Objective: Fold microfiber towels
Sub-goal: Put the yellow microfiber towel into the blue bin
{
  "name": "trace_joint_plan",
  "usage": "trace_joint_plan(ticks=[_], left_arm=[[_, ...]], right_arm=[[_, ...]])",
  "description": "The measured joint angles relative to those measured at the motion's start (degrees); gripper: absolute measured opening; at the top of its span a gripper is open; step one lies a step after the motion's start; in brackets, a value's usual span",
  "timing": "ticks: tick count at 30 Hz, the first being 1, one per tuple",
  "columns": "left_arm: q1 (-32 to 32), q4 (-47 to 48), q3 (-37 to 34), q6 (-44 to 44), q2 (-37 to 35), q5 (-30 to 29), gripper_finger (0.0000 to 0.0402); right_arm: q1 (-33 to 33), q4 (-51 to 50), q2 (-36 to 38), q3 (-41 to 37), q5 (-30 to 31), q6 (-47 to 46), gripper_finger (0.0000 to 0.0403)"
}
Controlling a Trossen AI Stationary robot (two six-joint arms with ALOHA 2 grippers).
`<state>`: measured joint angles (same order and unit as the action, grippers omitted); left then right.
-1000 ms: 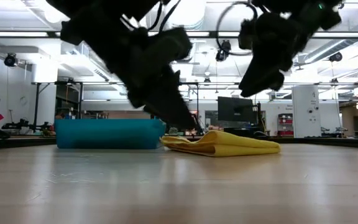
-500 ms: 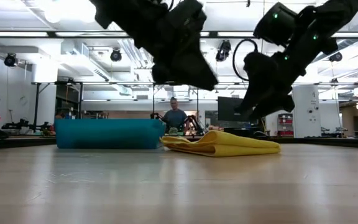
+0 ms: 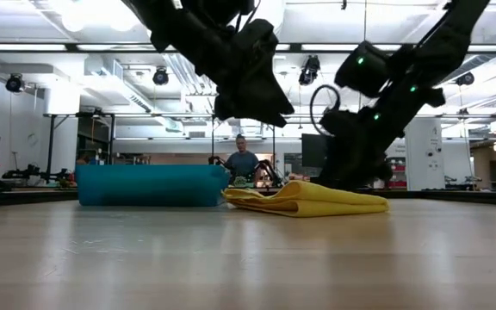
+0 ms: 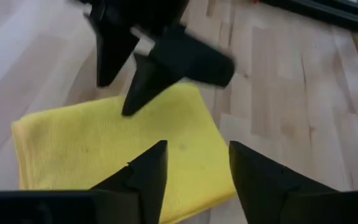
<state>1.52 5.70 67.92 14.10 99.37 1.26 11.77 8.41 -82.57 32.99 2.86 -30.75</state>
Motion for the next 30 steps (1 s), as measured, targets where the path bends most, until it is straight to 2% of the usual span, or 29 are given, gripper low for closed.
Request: trace_joint_plan(ticks=[3,7,12,19,24,28,30], left_arm=[[-0.1,-0.1,0.0,-0.1,-0.2,0.0,0.0172],[-0.1,-0.1,0.0,-0.1,-0.2,0.1,0.0184],[-0.3,-0.1,0.0,0.0,-0.2,0.1,0.0185],[-0.6,-0.1,-0.5,0.1,-0.2,0.1,0.0185],[-0.2,-0.1,-0.8,0.6,-0.2,0.1,0.0197],[0.2,-0.1,-1.0,3.2,-0.2,0.1,0.0232],[0.3,0.0,-1.0,3.5,-0.2,0.1,0.0254]], right_arm=[[0.5,0.8,-3.6,1.5,-1.4,1.5,0.0238],[0.9,2.3,-6.9,3.6,-7.8,3.6,0.0208],[0.9,1.4,-8.7,5.4,-9.4,6.3,0.0137],[0.6,0.8,-7.1,5.7,-13.8,16.4,0.0049],[-0.6,-3.1,-4.4,5.6,-14.3,22.5,0.0028],[-1.4,-11.3,-1.8,5.5,-21.3,25.3,0.0026],[-2.0,-15.6,-0.7,5.5,-22.8,27.2,0.0026]])
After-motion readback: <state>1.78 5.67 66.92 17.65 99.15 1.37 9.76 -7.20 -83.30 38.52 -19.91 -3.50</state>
